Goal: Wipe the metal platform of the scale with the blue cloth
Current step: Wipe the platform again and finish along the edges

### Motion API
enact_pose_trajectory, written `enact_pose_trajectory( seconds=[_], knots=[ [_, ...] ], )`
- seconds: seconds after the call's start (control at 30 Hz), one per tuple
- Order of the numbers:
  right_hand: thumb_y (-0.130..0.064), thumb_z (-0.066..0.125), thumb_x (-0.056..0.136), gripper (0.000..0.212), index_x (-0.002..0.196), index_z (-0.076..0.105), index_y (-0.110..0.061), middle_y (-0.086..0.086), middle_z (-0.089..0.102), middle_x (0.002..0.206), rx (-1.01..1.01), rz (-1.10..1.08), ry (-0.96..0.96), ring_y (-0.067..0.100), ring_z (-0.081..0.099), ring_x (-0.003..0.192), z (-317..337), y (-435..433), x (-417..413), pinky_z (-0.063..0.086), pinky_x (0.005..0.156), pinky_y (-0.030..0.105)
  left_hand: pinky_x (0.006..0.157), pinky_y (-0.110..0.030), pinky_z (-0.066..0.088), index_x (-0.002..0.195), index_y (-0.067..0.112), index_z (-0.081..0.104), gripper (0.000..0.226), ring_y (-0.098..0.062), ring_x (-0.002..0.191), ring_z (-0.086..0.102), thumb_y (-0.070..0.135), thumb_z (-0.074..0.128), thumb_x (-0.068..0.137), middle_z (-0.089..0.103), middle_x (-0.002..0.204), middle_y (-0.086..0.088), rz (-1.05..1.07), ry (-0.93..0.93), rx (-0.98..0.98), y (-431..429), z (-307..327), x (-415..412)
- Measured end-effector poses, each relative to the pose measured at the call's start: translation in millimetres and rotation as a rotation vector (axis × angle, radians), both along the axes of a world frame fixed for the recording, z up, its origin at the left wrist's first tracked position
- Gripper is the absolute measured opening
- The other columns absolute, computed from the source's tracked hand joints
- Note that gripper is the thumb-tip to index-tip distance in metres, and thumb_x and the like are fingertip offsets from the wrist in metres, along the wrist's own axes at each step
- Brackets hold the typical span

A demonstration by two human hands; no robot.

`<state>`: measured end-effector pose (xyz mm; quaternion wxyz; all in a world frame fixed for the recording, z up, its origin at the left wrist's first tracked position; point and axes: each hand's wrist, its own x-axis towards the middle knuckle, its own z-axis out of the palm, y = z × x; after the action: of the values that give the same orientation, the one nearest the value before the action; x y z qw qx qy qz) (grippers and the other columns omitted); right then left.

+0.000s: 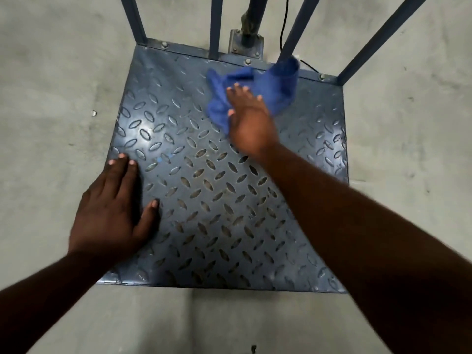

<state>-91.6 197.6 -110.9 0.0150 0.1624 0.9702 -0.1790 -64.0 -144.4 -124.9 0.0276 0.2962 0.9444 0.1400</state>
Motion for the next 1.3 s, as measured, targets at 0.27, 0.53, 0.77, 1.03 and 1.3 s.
enact_pose_trajectory(
  seconds=[0.27, 0.53, 0.77, 1.03, 1.3],
  knots=[
    [-0.076, 0.019, 0.098, 0.078, 0.164, 0.000, -0.040, 0.016, -0.011, 0.172, 0.111, -0.222, -0.248, 0.032, -0.012, 0.159, 5.3, -44.9, 26.4, -0.008, 0.125, 0.056, 0.126, -0.059, 0.032, 0.168, 0.007, 0.032, 0.090, -0.041, 0.159, 0.034, 0.062, 0.041, 0.098, 0.027, 0.177, -0.018, 0.001, -0.021, -0.061, 1.0, 5.4, 1.7],
    [-0.075, 0.030, 0.098, 0.082, 0.164, 0.000, -0.039, 0.010, -0.010, 0.173, 0.064, -0.137, -0.260, 0.025, -0.010, 0.159, 10.8, -95.5, 86.3, -0.009, 0.125, 0.053, 0.128, -0.059, 0.023, 0.168, 0.005, 0.029, 0.107, -0.041, 0.161, 0.029, 0.079, 0.039, 0.091, 0.025, 0.177, -0.018, -0.020, -0.019, -0.120, 0.5, 10.1, 1.8],
    [-0.073, 0.027, 0.100, 0.076, 0.164, 0.002, -0.042, 0.006, -0.007, 0.173, 0.065, -0.121, -0.188, 0.023, -0.007, 0.160, 10.1, -96.7, 94.0, -0.008, 0.127, 0.051, 0.131, -0.057, 0.018, 0.171, 0.018, 0.030, 0.088, -0.035, 0.163, 0.029, 0.068, 0.037, 0.099, 0.021, 0.180, -0.009, -0.151, 0.005, -0.104, 3.0, 17.7, 2.8],
    [-0.072, 0.028, 0.101, 0.075, 0.163, 0.000, -0.041, 0.008, -0.012, 0.173, 0.036, -0.195, -0.306, 0.028, -0.010, 0.159, 16.2, -33.7, 46.1, -0.006, 0.125, 0.056, 0.135, -0.055, 0.015, 0.174, 0.021, 0.021, 0.092, -0.029, 0.166, 0.023, 0.073, 0.035, 0.099, 0.016, 0.182, -0.006, -0.131, -0.003, -0.126, 4.4, 23.9, 3.0],
    [-0.039, 0.032, 0.110, 0.060, 0.164, 0.005, -0.036, 0.006, 0.000, 0.173, 0.136, -0.021, -0.299, 0.024, 0.005, 0.160, 9.9, -43.4, 68.8, 0.011, 0.125, 0.055, 0.134, -0.053, 0.004, 0.175, 0.025, 0.007, 0.123, -0.025, 0.169, 0.006, 0.100, 0.033, 0.081, 0.001, 0.183, -0.004, -0.141, -0.123, -0.192, 7.5, 36.6, -3.1]
  ],
)
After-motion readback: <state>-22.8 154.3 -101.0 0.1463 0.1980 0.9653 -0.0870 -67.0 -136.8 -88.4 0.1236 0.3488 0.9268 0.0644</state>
